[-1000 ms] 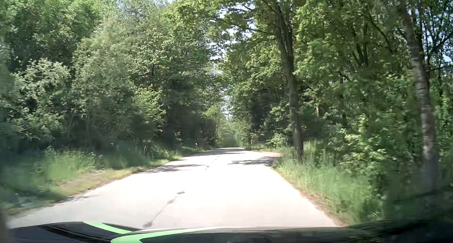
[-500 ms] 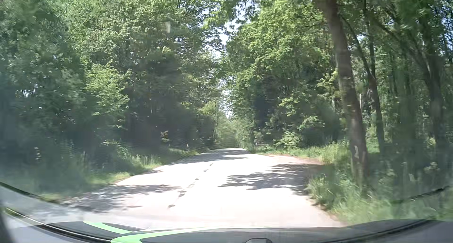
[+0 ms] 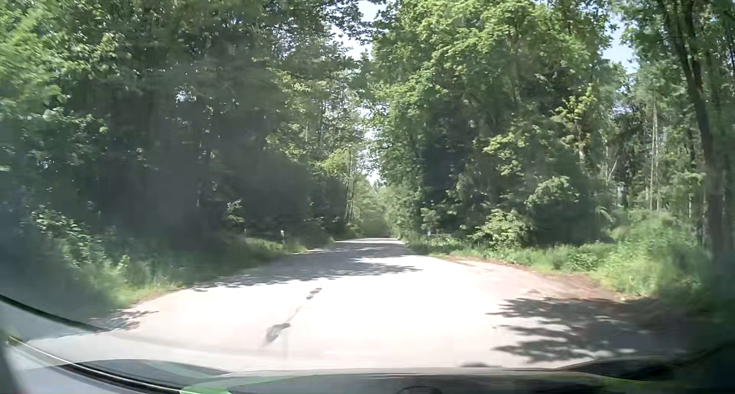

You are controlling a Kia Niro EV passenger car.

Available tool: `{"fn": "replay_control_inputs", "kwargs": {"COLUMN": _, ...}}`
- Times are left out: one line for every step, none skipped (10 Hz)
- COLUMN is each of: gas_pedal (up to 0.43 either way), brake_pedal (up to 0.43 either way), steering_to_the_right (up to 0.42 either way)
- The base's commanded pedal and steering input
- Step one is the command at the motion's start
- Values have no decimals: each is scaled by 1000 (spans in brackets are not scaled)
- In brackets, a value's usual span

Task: Follow the waypoints while adhering to traffic rules and regulations

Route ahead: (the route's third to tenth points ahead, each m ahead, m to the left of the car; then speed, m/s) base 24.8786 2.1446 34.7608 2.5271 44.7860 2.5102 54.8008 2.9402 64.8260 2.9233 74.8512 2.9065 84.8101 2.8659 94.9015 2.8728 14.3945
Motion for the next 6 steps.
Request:
{"fn": "replay_control_inputs", "kwargs": {"gas_pedal": 177, "brake_pedal": 0, "steering_to_the_right": -4}}
{"fn": "replay_control_inputs", "kwargs": {"gas_pedal": 177, "brake_pedal": 0, "steering_to_the_right": -4}}
{"fn": "replay_control_inputs", "kwargs": {"gas_pedal": 177, "brake_pedal": 0, "steering_to_the_right": -4}}
{"fn": "replay_control_inputs", "kwargs": {"gas_pedal": 177, "brake_pedal": 0, "steering_to_the_right": -4}}
{"fn": "replay_control_inputs", "kwargs": {"gas_pedal": 177, "brake_pedal": 0, "steering_to_the_right": -3}}
{"fn": "replay_control_inputs", "kwargs": {"gas_pedal": 177, "brake_pedal": 0, "steering_to_the_right": -2}}
